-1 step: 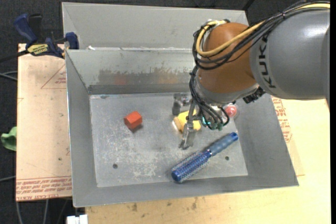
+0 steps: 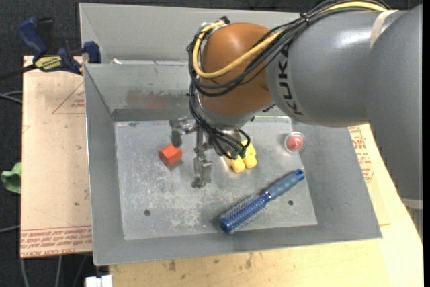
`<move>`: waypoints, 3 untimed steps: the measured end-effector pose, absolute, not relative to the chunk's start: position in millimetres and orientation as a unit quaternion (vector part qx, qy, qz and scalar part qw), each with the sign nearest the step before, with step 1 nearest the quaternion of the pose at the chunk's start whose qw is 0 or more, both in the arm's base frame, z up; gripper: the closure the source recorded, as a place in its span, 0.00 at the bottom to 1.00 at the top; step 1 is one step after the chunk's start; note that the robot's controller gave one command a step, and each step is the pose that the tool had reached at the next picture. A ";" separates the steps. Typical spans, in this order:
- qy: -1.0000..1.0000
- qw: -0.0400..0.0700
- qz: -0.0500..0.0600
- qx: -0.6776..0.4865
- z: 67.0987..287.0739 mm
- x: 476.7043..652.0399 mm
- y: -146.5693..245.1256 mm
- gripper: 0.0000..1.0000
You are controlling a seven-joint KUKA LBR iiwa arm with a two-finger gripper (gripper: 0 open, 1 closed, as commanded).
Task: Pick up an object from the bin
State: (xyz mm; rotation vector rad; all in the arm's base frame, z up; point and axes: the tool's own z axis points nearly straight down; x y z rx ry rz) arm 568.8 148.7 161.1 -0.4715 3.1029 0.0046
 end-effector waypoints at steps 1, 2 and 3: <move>0.936 0.007 0.001 -0.351 73.6 610.7 155.7 0.00; 0.937 0.004 0.001 -0.351 73.2 609.9 154.4 1.00; 0.917 0.007 -0.001 -0.400 200.6 631.6 149.3 1.00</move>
Offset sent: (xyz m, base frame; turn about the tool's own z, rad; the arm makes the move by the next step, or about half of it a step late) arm 0.0387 0.0045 -0.0911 -0.4188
